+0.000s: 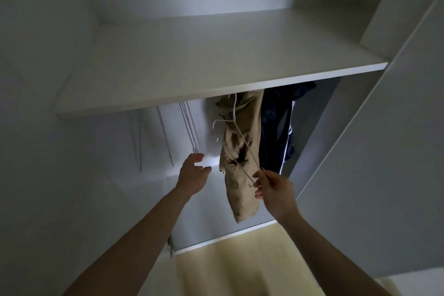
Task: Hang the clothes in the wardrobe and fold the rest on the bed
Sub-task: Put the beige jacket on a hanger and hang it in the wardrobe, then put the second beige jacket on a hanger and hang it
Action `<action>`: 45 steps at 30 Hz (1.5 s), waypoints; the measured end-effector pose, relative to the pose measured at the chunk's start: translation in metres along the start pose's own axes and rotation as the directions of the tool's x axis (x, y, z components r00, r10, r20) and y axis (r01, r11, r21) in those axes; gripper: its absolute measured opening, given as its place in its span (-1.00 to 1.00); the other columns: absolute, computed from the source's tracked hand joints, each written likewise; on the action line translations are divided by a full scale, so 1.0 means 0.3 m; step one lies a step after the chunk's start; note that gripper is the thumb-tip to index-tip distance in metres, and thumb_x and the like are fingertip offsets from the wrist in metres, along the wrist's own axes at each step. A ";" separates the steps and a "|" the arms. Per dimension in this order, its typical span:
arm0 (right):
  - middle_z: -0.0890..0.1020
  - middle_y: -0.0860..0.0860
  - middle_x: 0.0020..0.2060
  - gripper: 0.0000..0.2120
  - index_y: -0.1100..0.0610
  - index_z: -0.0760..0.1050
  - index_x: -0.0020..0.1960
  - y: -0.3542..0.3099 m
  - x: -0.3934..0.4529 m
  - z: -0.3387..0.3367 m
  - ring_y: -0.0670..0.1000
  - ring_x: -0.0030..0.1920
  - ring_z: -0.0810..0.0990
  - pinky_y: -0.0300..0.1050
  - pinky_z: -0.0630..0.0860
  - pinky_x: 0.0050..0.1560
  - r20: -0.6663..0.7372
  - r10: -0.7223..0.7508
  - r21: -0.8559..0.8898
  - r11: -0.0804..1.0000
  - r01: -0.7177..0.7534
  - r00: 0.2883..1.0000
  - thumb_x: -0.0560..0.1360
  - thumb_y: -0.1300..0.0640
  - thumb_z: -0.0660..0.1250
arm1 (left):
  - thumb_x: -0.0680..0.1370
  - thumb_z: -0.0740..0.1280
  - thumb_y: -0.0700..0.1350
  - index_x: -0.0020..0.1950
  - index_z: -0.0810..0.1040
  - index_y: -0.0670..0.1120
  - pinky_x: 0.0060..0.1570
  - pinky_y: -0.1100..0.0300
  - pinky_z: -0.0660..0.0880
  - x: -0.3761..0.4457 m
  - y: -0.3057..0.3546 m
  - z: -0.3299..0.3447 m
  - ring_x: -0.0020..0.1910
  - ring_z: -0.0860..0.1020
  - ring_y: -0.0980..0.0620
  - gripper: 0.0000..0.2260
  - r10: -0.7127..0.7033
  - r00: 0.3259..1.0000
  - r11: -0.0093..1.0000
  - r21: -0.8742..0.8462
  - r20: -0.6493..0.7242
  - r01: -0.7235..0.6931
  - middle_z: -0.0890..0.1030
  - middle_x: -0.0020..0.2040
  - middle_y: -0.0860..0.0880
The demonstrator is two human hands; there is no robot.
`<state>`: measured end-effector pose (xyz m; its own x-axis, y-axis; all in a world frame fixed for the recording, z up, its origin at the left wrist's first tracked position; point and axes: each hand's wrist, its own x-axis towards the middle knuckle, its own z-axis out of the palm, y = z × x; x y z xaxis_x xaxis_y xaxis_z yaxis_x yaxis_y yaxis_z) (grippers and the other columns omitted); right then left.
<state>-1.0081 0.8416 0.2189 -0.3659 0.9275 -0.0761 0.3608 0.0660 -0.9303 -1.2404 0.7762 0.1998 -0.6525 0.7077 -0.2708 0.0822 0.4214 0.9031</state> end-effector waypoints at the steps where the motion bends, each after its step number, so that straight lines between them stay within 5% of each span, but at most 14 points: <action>1: 0.71 -0.11 -0.28 -0.75 -0.04 0.68 -0.07 0.022 -0.042 -0.017 -0.01 -0.32 0.70 -0.13 0.70 -0.21 -0.009 0.011 0.004 1.000 -0.011 1.000 0.68 0.14 0.28 | 0.59 0.42 -0.23 0.36 0.47 -0.03 0.17 0.01 0.57 -0.015 -0.006 -0.001 0.23 0.60 -0.17 -0.63 -0.005 1.000 1.000 0.006 0.009 0.005 0.55 0.32 -0.08; 5: 0.72 -0.08 -0.24 -0.76 -0.07 0.69 -0.04 0.099 -0.222 -0.114 -0.01 -0.30 0.70 -0.17 0.68 -0.24 -0.035 0.032 0.011 0.999 -0.031 0.999 0.68 0.13 0.29 | 0.59 0.43 -0.21 0.35 0.48 -0.01 0.21 -0.03 0.58 -0.074 -0.036 0.001 0.20 0.61 -0.16 -0.64 0.025 0.999 0.998 0.065 0.027 -0.027 0.56 0.31 -0.10; 10: 0.70 0.04 -0.25 -0.67 -0.07 0.71 -0.11 0.150 -0.457 -0.295 0.01 -0.32 0.65 -0.09 0.65 -0.25 -0.018 0.071 0.026 0.997 -0.071 0.997 0.69 0.20 0.26 | 0.57 0.45 -0.16 0.31 0.49 0.05 0.05 0.17 0.56 -0.164 -0.066 0.039 0.13 0.56 0.05 -0.66 0.184 0.981 0.959 0.209 0.059 -0.192 0.49 0.31 0.03; 15: 0.65 0.00 -0.27 -0.65 -0.07 0.61 -0.13 0.200 -0.780 -0.536 0.02 -0.32 0.65 -0.21 0.55 -0.30 -0.062 0.064 -0.059 0.996 -0.067 0.996 0.72 0.17 0.18 | 0.54 0.49 -0.11 0.27 0.44 0.20 -0.01 0.28 0.46 -0.323 -0.074 0.147 0.13 0.50 0.09 -0.60 0.310 0.919 0.868 0.322 0.243 -0.378 0.42 0.25 0.08; 19: 0.61 0.01 -0.33 -0.64 -0.07 0.58 -0.14 0.279 -1.135 -0.757 0.05 -0.32 0.65 -0.19 0.52 -0.28 -0.183 0.085 -0.080 0.992 -0.102 0.979 0.72 0.20 0.17 | 0.54 0.49 -0.03 0.47 0.42 0.11 0.22 0.10 0.46 -0.528 -0.087 0.317 0.29 0.44 0.01 -0.48 0.260 0.867 0.811 0.391 0.426 -0.435 0.41 0.34 0.07; 21: 0.61 0.00 -0.34 -0.69 -0.06 0.58 -0.12 0.329 -1.346 -0.866 0.06 -0.32 0.65 -0.18 0.53 -0.28 -0.243 0.101 -0.068 0.990 -0.120 0.965 0.72 0.14 0.18 | 0.56 0.46 0.01 0.42 0.46 0.14 0.17 0.10 0.45 -0.676 -0.105 0.421 0.27 0.46 -0.02 -0.56 0.191 0.828 0.807 0.397 0.527 -0.438 0.45 0.30 0.08; 24: 0.61 0.00 -0.35 -0.74 -0.02 0.58 -0.07 0.424 -1.676 -1.017 0.04 -0.32 0.64 -0.17 0.54 -0.28 -0.355 0.153 -0.031 0.984 -0.175 0.922 0.65 -0.06 0.17 | 0.59 0.43 0.00 0.09 0.63 0.04 0.08 0.05 0.49 -0.938 -0.136 0.585 0.12 0.59 -0.04 -0.89 0.133 0.760 0.819 0.362 0.636 -0.446 0.66 0.09 0.08; 27: 0.60 0.03 -0.38 -0.73 -0.01 0.57 -0.11 0.538 -2.003 -1.134 0.00 -0.36 0.60 -0.17 0.54 -0.26 -0.488 0.209 0.038 0.975 -0.219 0.847 0.69 0.03 0.19 | 0.58 0.44 0.00 -0.11 0.67 0.01 0.00 0.11 0.52 -1.210 -0.180 0.754 -0.02 0.66 0.04 -0.89 0.110 0.668 0.782 0.351 0.736 -0.516 0.71 -0.15 0.10; 31: 0.56 0.05 -0.40 -0.67 0.04 0.57 -0.14 0.650 -2.388 -1.220 0.06 -0.36 0.57 -0.07 0.53 -0.25 -0.646 0.289 0.161 0.956 -0.244 0.707 0.73 0.21 0.17 | 0.61 0.41 -0.01 -0.07 0.68 -0.04 -0.14 0.41 0.43 -1.578 -0.263 0.982 -0.05 0.64 0.16 -0.87 -0.032 0.388 0.726 0.288 0.921 -0.624 0.71 -0.10 0.13; 35: 0.52 0.07 -0.37 -0.71 0.20 0.56 -0.12 0.700 -2.715 -1.259 0.06 -0.38 0.55 -0.15 0.52 -0.30 -0.773 0.335 0.308 0.941 -0.143 0.540 0.71 0.22 0.18 | 0.60 0.42 -0.09 0.03 0.65 -0.04 0.00 0.24 0.46 -1.911 -0.333 1.225 0.05 0.63 -0.03 -0.94 -0.118 0.205 0.670 0.230 0.972 -0.706 0.69 0.02 -0.07; 40: 0.47 0.08 -0.39 -0.72 0.18 0.56 -0.16 0.720 -3.019 -1.292 0.09 -0.42 0.48 -0.24 0.46 -0.41 -0.856 0.412 0.440 0.898 0.020 0.314 0.62 0.06 0.22 | 0.51 0.54 0.03 0.42 0.43 -0.01 0.11 0.11 0.51 -2.257 -0.304 1.531 0.25 0.56 0.01 -0.46 -0.111 0.113 0.753 0.158 0.987 -0.638 0.54 0.30 0.00; 43: 0.45 0.10 -0.38 -0.71 0.12 0.57 -0.16 0.744 -3.186 -1.324 0.07 -0.46 0.44 -0.22 0.33 -0.46 -0.863 0.450 0.471 0.881 0.046 0.232 0.63 0.01 0.23 | 0.52 0.52 -0.05 0.61 0.16 0.01 0.20 -0.04 0.55 -2.460 -0.249 1.710 0.27 0.55 -0.01 -0.23 -0.096 0.122 0.885 0.141 0.988 -0.444 0.37 0.52 -0.05; 45: 0.42 0.11 -0.38 -0.71 0.10 0.57 -0.17 0.768 -3.299 -1.347 0.04 -0.50 0.37 -0.22 0.26 -0.49 -0.847 0.493 0.516 0.852 0.086 0.198 0.63 0.01 0.22 | 0.52 0.53 -0.03 0.65 0.07 0.05 0.37 -0.04 0.43 -2.591 -0.234 1.811 0.40 0.45 -0.02 -0.15 -0.056 0.144 0.843 0.124 0.988 -0.524 0.22 0.62 -0.01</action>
<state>-0.2162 0.0877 0.2251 0.8324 0.5274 -0.1701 -0.1668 -0.0543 -0.9845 -0.3299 0.5045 0.1659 0.6457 0.6388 -0.4183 0.5045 0.0544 0.8617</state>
